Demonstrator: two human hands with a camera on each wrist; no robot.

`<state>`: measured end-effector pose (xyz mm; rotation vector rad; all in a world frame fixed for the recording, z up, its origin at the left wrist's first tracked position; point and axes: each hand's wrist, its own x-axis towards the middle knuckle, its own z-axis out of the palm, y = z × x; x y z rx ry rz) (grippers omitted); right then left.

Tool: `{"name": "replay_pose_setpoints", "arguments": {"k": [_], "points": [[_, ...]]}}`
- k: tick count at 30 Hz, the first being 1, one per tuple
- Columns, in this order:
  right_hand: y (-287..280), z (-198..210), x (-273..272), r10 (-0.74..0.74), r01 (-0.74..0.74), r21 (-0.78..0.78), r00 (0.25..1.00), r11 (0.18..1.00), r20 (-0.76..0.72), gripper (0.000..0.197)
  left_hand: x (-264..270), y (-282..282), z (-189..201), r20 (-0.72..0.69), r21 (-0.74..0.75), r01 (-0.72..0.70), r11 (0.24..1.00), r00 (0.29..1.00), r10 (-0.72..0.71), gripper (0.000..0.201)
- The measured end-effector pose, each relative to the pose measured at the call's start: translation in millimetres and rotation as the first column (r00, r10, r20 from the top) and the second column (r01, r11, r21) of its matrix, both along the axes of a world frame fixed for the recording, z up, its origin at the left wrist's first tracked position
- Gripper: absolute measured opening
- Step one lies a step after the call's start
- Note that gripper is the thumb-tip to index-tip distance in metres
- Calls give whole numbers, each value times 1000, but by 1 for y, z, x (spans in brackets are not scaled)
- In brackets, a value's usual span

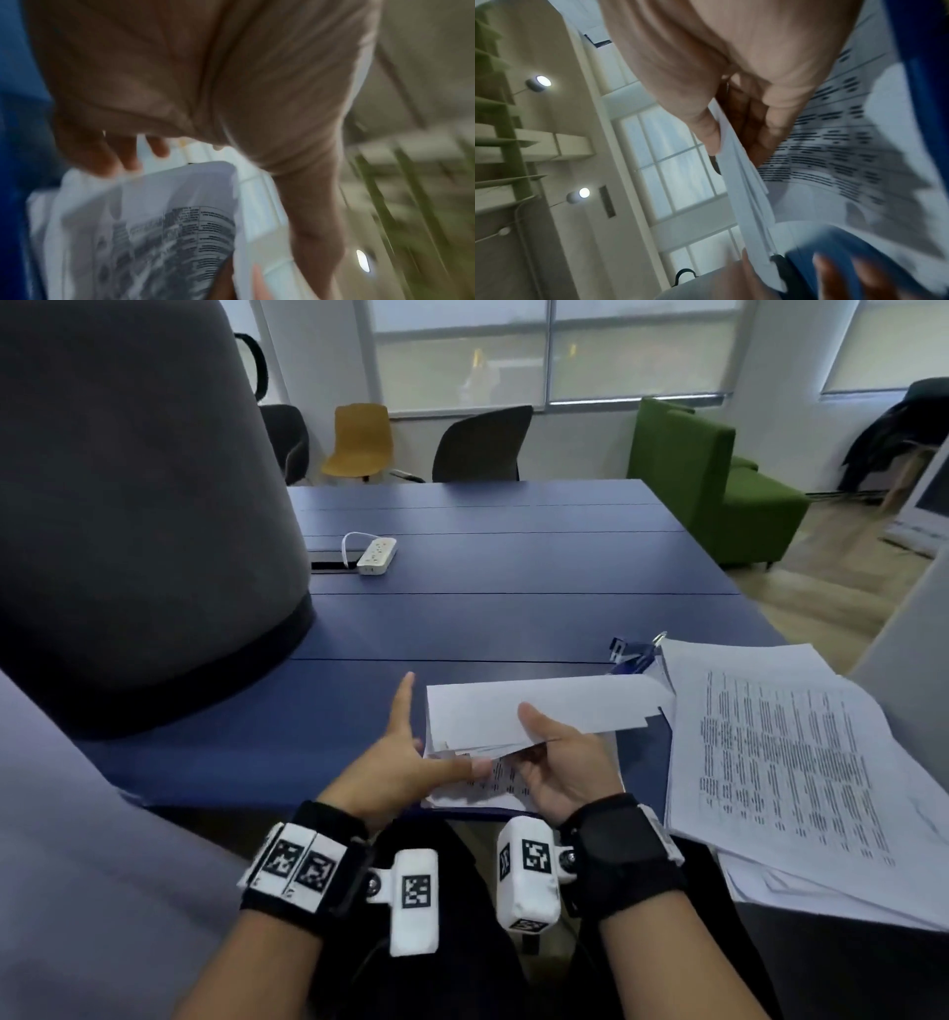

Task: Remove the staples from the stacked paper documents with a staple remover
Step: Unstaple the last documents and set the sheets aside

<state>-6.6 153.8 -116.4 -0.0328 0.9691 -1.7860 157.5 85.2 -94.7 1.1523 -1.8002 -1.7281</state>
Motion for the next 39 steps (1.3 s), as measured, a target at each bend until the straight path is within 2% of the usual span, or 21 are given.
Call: {"name": "replay_pose_setpoints", "arguments": {"k": [1,2,3,5,8,10,12,14,15,17,19,21,23,25,26,30,33,37,39], "points": [[1,-3,2,20,-20,-1,1000,1000,5,56,-2,-1,-2,-211,179,-18,984,976,57,128],[1,-5,4,37,-37,-9,999,999,5,58,-5,-1,-4,-355,276,-55,960,922,155,113],[0,-6,6,50,-50,-9,999,999,0,53,-11,-5,-8,-418,290,-119,950,877,238,99],[-1,-7,9,84,-83,14,996,996,-19,38,-24,-11,-12,-443,166,-250,954,845,299,84],[-3,-5,5,152,-146,83,986,986,-67,33,-33,-26,-24,-416,-28,-262,965,880,227,65],[0,1,-6,196,-161,188,963,969,-187,27,-34,-37,-26,-389,-84,-315,945,884,260,45],[5,9,-23,153,-52,280,924,959,-350,26,-32,-49,-26,-397,-59,-397,916,851,343,31],[10,20,-44,44,136,292,844,947,-534,27,-26,-63,-30,-397,15,-439,898,822,409,28],[10,26,-56,-27,226,262,803,938,-595,28,-21,-71,-33,-367,-4,-455,890,829,422,28],[6,38,-83,-188,374,190,768,908,-612,27,-17,-81,-41,-314,-154,-467,871,859,405,29],[-8,46,-109,-237,448,191,733,874,-637,21,-17,-82,-47,-312,-242,-454,858,873,374,31],[-28,45,-134,-115,433,299,708,850,-697,29,-18,-80,-52,-303,-275,-432,859,887,349,32],[-48,38,-161,95,373,454,680,809,-727,49,-18,-82,-58,-278,-299,-413,861,900,335,31],[-65,26,-188,331,367,589,565,720,-756,67,-16,-82,-60,-266,-303,-402,864,906,328,30],[-72,21,-201,401,360,620,521,697,-754,70,-15,-82,-60,-266,-299,-405,864,905,332,30],[-78,19,-207,502,315,659,453,683,-737,43,-16,-83,-62,-267,-296,-415,861,901,342,30],[-72,27,-190,555,256,703,461,664,-692,19,-16,-86,-64,-270,-304,-425,852,897,351,29],[-70,41,-162,613,265,708,363,654,-702,20,-16,-85,-66,-284,-313,-450,836,884,370,30],[-68,46,-145,564,181,656,380,732,-734,27,-17,-85,-66,-279,-320,-460,828,881,381,31]]}}
